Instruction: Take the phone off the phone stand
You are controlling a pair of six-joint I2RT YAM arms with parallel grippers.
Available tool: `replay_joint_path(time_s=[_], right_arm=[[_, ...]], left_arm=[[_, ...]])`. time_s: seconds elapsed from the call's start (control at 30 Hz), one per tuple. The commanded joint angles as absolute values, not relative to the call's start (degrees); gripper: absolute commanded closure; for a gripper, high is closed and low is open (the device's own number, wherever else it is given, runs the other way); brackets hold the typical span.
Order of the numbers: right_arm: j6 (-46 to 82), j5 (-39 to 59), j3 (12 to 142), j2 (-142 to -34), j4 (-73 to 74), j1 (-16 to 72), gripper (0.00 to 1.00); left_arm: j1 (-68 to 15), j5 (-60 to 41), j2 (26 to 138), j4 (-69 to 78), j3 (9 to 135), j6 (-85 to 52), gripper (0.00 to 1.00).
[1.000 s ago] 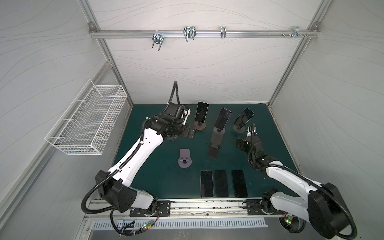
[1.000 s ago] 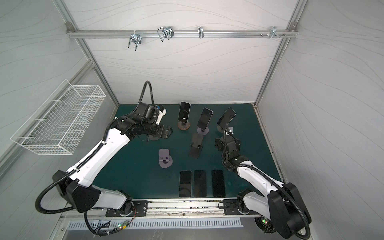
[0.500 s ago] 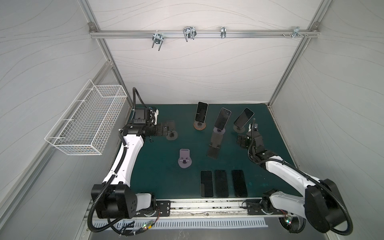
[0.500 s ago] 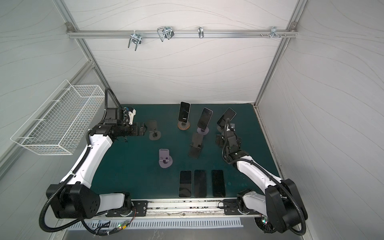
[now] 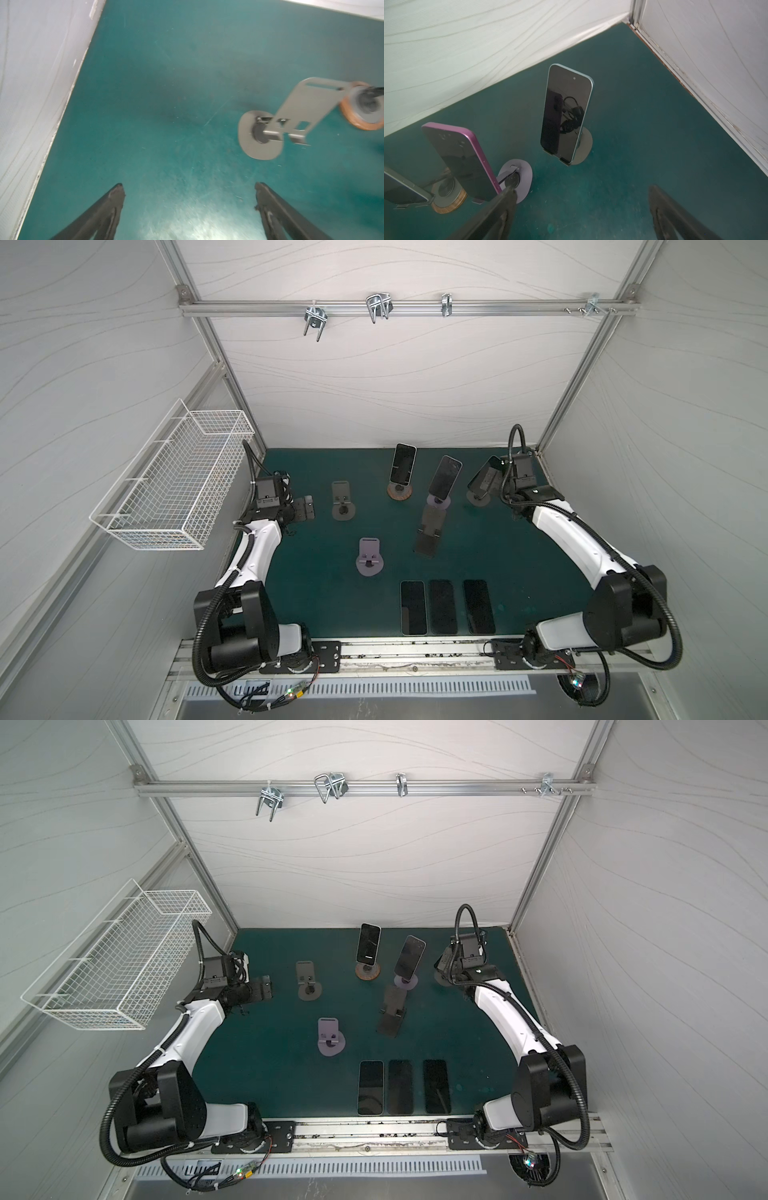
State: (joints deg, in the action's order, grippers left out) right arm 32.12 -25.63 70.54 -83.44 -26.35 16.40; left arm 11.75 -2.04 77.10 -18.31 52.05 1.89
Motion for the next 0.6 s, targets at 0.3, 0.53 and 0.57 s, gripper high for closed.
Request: replay_joint_path(time_s=[0.3, 0.53, 0.57], right_arm=[[51.2, -35.5, 92.8, -98.2, -57.4, 16.5, 0.01], [52.9, -37.2, 102.0, -106.7, -60.3, 17.8, 0.01], [53.1, -37.4, 103.0, -107.7, -60.3, 18.0, 0.01]], left_arm=[[15.6, 1.8, 76.9, -2.0, 43.9, 4.4, 0.01], [16.1, 2.5, 76.1, 2.0, 40.3, 5.7, 0.01], [16.1, 2.4, 76.1, 1.8, 40.4, 5.6, 0.01]])
